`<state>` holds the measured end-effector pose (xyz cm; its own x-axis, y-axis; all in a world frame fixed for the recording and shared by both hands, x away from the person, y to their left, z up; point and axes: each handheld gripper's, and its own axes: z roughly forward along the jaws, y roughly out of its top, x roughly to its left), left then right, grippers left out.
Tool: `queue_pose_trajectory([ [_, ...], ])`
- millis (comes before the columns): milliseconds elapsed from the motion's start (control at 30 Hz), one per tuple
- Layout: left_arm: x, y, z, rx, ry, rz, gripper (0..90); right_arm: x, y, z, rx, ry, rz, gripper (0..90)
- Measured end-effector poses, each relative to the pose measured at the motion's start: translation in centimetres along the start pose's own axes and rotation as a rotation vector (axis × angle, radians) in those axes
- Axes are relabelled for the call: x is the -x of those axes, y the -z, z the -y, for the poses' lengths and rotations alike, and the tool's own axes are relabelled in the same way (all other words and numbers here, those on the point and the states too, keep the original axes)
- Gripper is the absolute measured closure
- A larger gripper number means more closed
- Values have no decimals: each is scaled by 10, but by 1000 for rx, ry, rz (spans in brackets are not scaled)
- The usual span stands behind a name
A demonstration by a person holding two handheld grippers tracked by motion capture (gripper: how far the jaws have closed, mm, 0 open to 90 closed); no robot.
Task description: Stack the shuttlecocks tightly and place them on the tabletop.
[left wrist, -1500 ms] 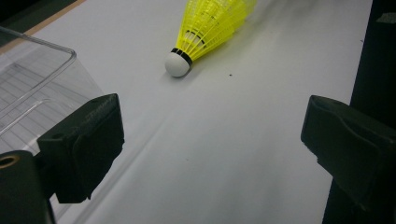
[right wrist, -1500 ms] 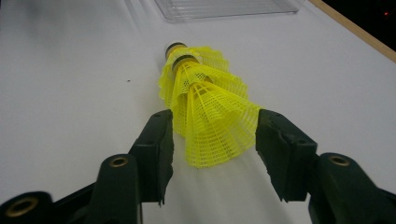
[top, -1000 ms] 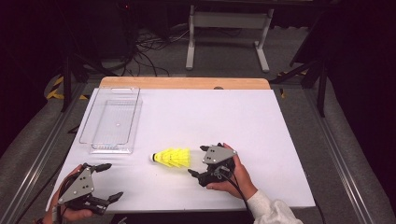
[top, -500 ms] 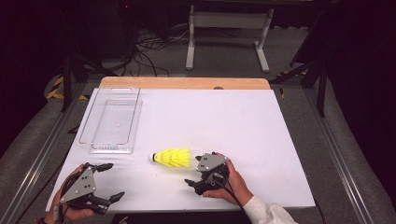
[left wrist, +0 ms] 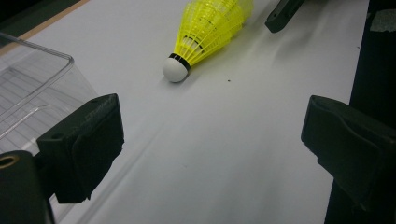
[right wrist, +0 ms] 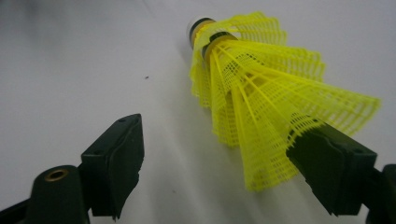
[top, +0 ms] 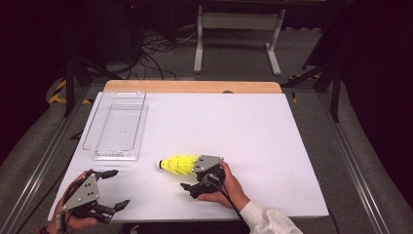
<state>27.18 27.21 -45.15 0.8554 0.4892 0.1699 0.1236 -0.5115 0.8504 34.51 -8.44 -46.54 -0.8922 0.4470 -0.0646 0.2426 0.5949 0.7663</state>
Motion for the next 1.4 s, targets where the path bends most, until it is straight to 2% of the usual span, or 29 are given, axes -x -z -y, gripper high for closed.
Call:
queue_pose_trajectory([
  [133,-1,-1,0,1,2,3,68,-3,-9,-5,-2,-11,-9,210],
  [267,-2,-1,0,-1,2,6,68,-7,-20,-10,-16,-9,18,217],
  [367,-2,-1,1,0,2,7,67,-7,-23,-11,-12,-32,4,220],
  [600,-2,4,3,0,10,-10,67,-6,-30,-16,2,-94,38,267],
  [733,0,3,2,-3,6,-8,67,-7,-32,-16,4,-103,61,317],
  [867,-1,3,3,-2,8,-4,67,-7,-30,-16,9,-107,79,379],
  [1000,-1,2,4,-5,12,-3,66,-4,-29,-16,11,-124,103,494],
  [1100,-1,2,4,-6,13,-3,67,-4,-28,-17,4,-125,109,530],
  [1133,-1,2,4,-8,12,-2,66,-4,-29,-17,6,-126,115,566],
  [1167,-1,2,4,-8,12,-2,66,-5,-29,-18,1,-118,124,603],
  [1200,-1,2,4,-7,12,-2,66,-5,-29,-18,1,-118,124,603],
  [1233,-1,2,4,-6,17,-3,66,-5,-29,-18,-8,-115,143,670],
  [1267,-1,2,4,-5,15,-2,66,-5,-30,-18,-12,-113,145,698],
  [1300,-1,2,4,-5,15,-2,66,-5,-30,-18,-12,-113,145,698],
  [1333,-1,2,4,-8,16,-3,66,-6,-29,-18,-24,-90,156,761],
  [1400,-1,2,4,-7,16,-3,66,-6,-29,-19,-23,-84,159,785],
])
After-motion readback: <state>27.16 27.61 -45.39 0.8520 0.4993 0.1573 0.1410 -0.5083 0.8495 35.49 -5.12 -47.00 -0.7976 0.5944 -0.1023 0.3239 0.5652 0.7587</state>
